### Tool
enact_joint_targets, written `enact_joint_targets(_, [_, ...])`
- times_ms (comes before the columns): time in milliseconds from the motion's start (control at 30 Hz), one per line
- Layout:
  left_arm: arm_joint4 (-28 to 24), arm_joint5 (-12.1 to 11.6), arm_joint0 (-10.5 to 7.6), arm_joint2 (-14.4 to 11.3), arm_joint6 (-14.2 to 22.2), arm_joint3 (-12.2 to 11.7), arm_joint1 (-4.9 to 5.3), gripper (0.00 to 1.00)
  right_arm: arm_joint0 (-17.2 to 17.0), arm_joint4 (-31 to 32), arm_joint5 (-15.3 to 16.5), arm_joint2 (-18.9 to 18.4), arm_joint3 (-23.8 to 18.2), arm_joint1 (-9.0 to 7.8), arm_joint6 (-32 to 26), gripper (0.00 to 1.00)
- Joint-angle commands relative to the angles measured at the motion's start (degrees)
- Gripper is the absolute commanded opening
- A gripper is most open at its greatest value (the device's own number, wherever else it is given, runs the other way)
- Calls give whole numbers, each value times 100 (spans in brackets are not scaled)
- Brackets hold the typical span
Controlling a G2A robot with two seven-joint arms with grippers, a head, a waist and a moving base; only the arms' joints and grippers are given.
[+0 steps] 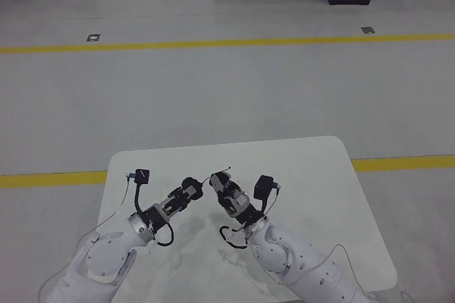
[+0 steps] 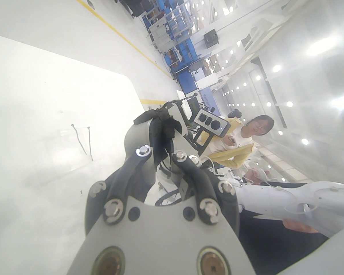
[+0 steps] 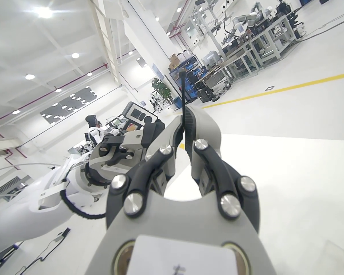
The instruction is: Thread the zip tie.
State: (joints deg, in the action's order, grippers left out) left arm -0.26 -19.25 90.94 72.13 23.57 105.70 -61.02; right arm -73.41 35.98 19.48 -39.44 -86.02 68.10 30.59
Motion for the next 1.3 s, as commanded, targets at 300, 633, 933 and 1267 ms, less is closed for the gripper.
enact_joint_targets(300, [-34,1,-26,-14,18,-14,6,0,137,-226,0,215,33,-61,-20,0])
enact_joint_targets(633, [-42,-13,-18,-9,9,-9,13,0,229,-266,0,357,82,-112,-8,0])
enact_joint_targets(933, [-36,-19,21,5,20,27,24,0,259,-279,0,418,92,-143,46,0])
enact_joint_targets(1267, [-58,-18,37,-6,33,47,31,0,229,-404,0,408,112,-156,238,0])
